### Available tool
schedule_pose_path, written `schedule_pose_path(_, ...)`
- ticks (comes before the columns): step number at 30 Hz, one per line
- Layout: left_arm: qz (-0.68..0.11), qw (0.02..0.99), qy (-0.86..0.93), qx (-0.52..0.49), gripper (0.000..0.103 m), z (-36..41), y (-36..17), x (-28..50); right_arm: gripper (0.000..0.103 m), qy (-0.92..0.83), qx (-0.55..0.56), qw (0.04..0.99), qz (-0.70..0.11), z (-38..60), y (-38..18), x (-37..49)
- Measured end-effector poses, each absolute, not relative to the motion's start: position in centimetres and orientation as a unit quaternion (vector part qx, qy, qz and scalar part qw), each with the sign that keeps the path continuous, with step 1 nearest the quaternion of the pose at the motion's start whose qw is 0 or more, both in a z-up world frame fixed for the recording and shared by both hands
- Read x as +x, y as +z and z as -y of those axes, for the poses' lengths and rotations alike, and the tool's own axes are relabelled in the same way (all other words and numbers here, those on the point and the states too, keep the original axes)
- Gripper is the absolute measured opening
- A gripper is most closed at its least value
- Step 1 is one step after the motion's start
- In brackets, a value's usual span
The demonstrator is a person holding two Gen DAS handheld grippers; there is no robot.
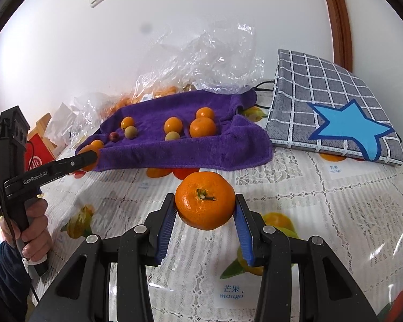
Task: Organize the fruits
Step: 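Grasp a large orange with the left gripper while the right holds the mandarin, then carry the mandarin and the large orange over the towel with both grippers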
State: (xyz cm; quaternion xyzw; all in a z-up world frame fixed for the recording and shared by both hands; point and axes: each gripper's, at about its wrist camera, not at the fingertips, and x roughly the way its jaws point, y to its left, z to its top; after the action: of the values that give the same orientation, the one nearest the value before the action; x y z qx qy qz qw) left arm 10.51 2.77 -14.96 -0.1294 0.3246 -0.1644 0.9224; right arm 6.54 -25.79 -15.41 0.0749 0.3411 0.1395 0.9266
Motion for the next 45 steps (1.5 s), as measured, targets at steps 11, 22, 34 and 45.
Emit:
schedule_pose_path(11,-0.294,0.937,-0.128,-0.142,0.040,-4.7,-13.9,9.8,0.043,0.165,0.051,0.929,-0.326,23.2,-12.6,8.5)
schedule_pose_path(22,-0.288,0.937,-0.101,-0.172,0.040,-6.6,-13.9,10.1,0.043,0.167,0.043,0.929,-0.329,22.7,-11.2,11.2)
schedule_pose_path(34,-0.294,0.932,-0.086,-0.195,0.040,-8.2,-14.4,10.9,0.043,0.163,0.044,0.927,-0.335,22.9,-10.9,13.9)
schedule_pose_path(45,-0.321,0.920,-0.088,-0.206,0.040,-8.8,-13.6,12.6,0.043,0.155,0.033,0.927,-0.339,23.6,-10.2,16.7)
